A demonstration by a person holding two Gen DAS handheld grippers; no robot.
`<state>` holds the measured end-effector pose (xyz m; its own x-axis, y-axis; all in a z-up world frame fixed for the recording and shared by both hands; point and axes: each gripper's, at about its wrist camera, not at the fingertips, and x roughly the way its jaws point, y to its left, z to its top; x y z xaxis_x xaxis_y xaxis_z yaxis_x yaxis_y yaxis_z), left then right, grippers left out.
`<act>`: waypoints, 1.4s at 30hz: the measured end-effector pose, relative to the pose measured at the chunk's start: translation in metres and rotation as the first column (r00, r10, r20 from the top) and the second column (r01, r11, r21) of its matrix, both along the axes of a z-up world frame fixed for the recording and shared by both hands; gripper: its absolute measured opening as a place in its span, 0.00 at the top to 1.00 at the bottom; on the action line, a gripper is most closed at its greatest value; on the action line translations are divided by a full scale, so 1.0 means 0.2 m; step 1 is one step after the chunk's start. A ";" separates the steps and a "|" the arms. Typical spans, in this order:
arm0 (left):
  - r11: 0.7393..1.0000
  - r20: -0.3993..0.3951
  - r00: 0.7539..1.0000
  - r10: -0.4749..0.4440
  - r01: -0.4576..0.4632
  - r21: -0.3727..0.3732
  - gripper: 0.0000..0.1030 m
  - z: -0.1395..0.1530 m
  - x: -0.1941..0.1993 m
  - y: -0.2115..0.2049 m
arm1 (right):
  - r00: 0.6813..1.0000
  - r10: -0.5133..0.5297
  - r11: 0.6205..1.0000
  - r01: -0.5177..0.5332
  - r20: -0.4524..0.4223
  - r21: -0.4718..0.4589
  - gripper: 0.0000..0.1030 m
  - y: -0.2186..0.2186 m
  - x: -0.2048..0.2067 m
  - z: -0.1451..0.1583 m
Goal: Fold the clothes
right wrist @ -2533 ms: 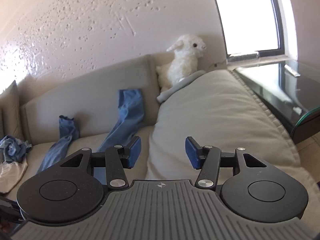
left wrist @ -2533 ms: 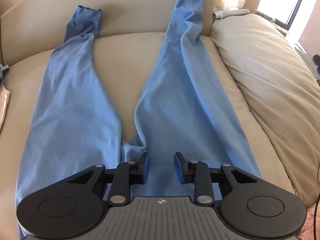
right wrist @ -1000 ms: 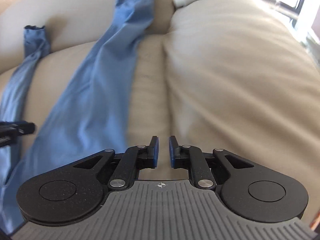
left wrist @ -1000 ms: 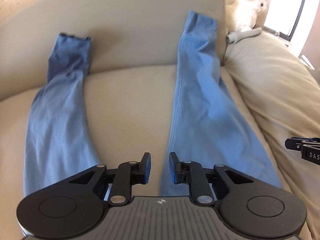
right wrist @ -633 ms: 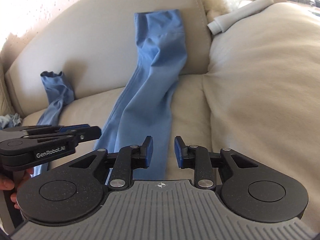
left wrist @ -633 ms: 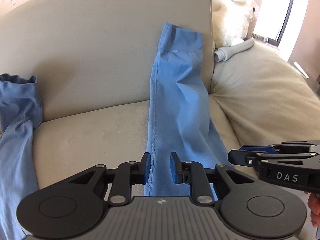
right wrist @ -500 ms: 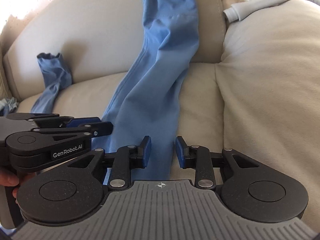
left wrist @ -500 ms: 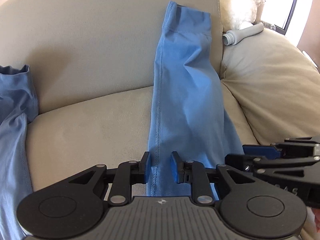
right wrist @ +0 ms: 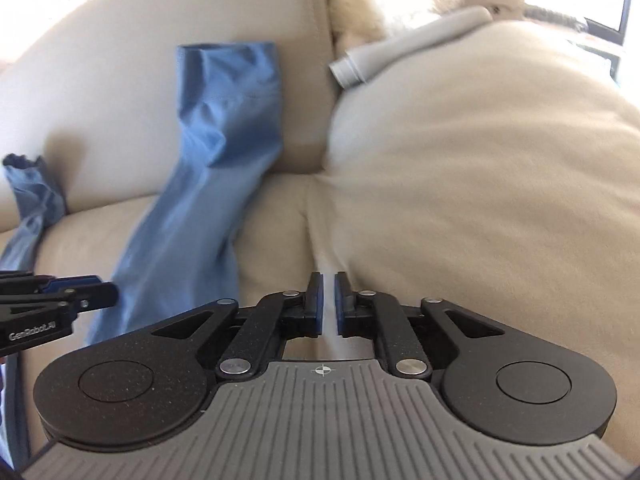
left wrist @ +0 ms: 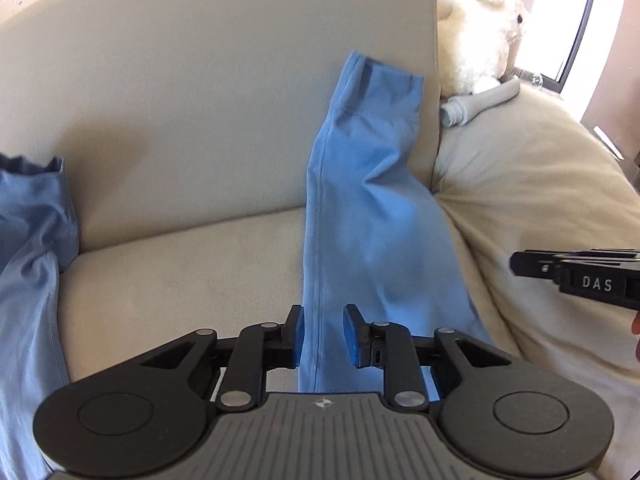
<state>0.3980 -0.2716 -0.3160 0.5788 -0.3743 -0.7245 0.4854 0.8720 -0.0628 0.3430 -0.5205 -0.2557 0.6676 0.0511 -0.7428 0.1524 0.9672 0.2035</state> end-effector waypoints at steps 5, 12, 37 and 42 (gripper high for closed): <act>1.000 0.017 1.000 -0.011 0.011 0.011 0.68 0.01 0.15 -0.12 | 0.999 0.040 0.995 -0.042 0.023 0.090 0.68 0.04 0.17 -0.02; 0.996 -0.052 0.999 0.001 0.003 0.086 0.67 -0.14 0.25 -0.21 | 0.980 0.197 0.980 -0.197 -0.034 0.018 0.66 0.22 0.28 -0.13; 0.949 0.365 0.889 -0.275 0.192 0.249 0.59 0.14 0.37 -0.50 | 0.974 0.094 0.992 -0.075 0.205 -0.099 0.59 -0.01 0.58 0.06; 0.900 0.384 0.845 -0.372 0.228 0.371 0.90 0.09 0.38 -0.58 | 0.976 0.121 0.987 -0.099 0.182 -0.127 0.64 0.00 0.72 0.03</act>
<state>0.4737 -0.3885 -0.2981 0.7542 -0.3883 -0.5296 0.6392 0.6187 0.4566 0.4864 -0.5215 -0.2488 0.7910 0.0524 -0.6096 0.0137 0.9946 0.1033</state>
